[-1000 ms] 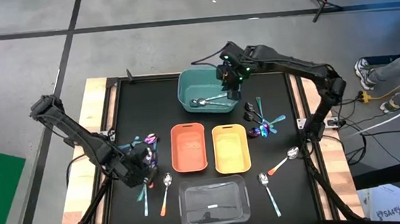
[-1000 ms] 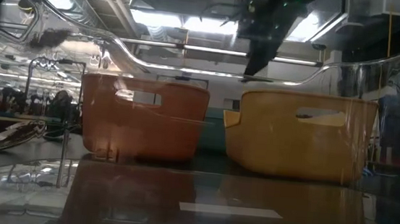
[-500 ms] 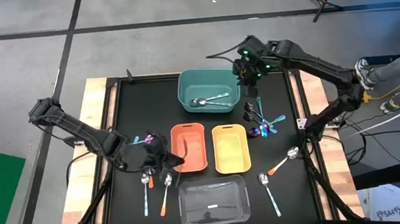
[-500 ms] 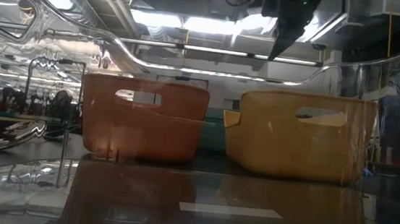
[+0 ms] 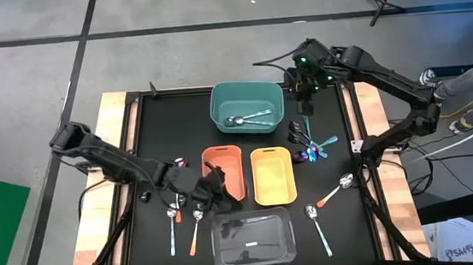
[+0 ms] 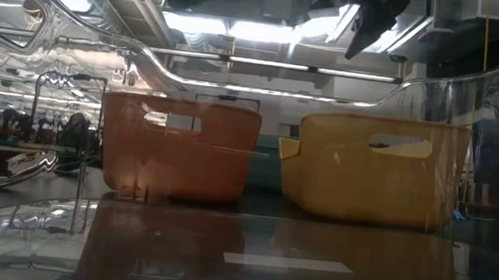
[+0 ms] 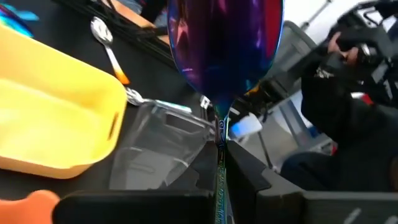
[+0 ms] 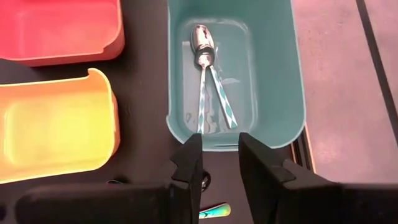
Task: Sort silverware by color (type)
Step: Put the blue spoon into the transparent bin
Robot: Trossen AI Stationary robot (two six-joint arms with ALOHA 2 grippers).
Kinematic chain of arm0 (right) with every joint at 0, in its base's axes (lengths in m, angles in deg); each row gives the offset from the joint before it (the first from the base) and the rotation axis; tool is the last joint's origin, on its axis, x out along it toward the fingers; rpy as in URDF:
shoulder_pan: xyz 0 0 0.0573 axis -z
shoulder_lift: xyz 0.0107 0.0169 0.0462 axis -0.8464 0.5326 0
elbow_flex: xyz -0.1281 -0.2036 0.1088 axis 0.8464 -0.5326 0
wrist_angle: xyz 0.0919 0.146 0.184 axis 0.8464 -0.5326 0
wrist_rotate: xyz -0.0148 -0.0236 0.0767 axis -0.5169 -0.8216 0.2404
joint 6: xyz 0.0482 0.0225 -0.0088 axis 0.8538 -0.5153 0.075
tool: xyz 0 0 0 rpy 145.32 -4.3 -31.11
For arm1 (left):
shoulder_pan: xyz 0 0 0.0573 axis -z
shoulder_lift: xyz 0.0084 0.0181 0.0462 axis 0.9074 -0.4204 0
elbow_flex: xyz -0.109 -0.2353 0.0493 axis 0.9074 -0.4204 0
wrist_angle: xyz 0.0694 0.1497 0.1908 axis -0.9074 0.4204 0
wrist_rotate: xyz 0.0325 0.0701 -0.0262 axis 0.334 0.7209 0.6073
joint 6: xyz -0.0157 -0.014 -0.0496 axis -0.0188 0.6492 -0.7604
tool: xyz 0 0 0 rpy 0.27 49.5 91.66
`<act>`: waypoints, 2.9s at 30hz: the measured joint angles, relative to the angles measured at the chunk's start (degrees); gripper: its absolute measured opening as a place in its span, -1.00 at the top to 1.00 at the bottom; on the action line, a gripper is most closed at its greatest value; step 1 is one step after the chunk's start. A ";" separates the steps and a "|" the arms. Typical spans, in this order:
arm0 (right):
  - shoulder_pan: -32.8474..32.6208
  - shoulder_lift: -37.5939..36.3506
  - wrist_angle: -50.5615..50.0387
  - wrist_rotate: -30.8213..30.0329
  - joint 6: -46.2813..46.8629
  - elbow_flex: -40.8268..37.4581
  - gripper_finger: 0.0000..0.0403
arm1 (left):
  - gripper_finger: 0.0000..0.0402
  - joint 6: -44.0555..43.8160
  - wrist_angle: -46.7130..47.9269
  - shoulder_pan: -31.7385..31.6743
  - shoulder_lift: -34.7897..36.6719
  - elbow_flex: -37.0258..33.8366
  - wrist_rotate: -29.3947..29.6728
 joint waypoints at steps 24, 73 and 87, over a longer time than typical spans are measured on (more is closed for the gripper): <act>0.00 0.00 0.36 0.27 0.05 0.00 0.55 | 0.94 5.15 3.96 1.68 -18.54 8.74 -13.87; 0.00 0.02 0.67 0.30 1.50 0.00 0.55 | 0.94 22.40 50.26 1.46 -38.37 48.35 -10.35; -0.01 0.02 0.67 0.30 1.48 0.00 0.55 | 0.94 22.86 51.93 1.52 -39.48 47.53 -10.24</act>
